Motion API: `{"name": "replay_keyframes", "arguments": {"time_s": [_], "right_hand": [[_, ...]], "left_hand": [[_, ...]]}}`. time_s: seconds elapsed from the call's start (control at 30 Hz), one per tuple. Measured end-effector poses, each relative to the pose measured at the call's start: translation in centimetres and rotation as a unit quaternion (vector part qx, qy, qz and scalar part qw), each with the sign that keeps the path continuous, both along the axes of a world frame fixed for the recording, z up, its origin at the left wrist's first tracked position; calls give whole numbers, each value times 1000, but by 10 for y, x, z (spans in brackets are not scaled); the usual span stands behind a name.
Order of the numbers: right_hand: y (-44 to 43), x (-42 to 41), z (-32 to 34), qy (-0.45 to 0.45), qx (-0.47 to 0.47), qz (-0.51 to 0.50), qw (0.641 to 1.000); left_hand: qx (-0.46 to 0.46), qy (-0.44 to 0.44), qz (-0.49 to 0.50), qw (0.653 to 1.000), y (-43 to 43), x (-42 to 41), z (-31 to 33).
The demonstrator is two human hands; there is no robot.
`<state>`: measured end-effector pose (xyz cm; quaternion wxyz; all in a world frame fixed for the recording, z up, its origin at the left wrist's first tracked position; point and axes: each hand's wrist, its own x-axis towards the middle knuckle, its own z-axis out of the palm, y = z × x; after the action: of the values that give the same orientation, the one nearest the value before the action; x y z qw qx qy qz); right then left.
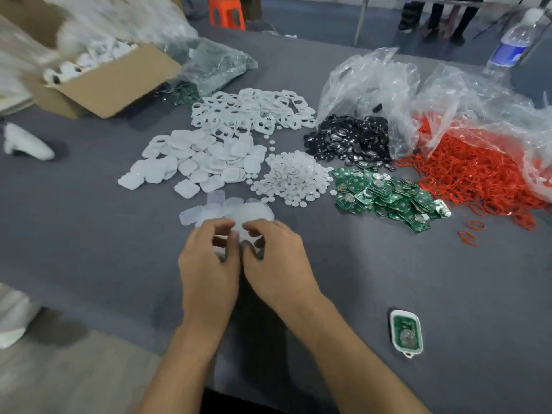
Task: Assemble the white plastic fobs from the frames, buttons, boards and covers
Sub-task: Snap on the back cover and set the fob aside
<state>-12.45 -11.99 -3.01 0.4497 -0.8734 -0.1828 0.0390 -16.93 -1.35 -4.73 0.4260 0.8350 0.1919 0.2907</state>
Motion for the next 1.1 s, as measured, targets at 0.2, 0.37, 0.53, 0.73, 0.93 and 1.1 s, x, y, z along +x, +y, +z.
{"name": "replay_keyframes", "arguments": {"time_s": [0.2,0.37,0.53,0.73,0.93,1.1], "right_hand": [[61,58,13,7,-52,7,999],[95,115,14,-67,-129,-14,989],[112,157,8,-72,-253,6,965],[105,160,0,-101,-155,-1,983],[96,153,5,-62,-94,11,994],[98,153,3,-61,-209,47,975]], "left_hand": [[-11,24,32,999,43,56,16],[33,92,36,995,74,113,13],[108,215,-20,971,84,157,8],[58,130,-13,990,83,156,4],[-8,109,2,994,78,147,15],[79,149,-15,986,79,137,13]]}}
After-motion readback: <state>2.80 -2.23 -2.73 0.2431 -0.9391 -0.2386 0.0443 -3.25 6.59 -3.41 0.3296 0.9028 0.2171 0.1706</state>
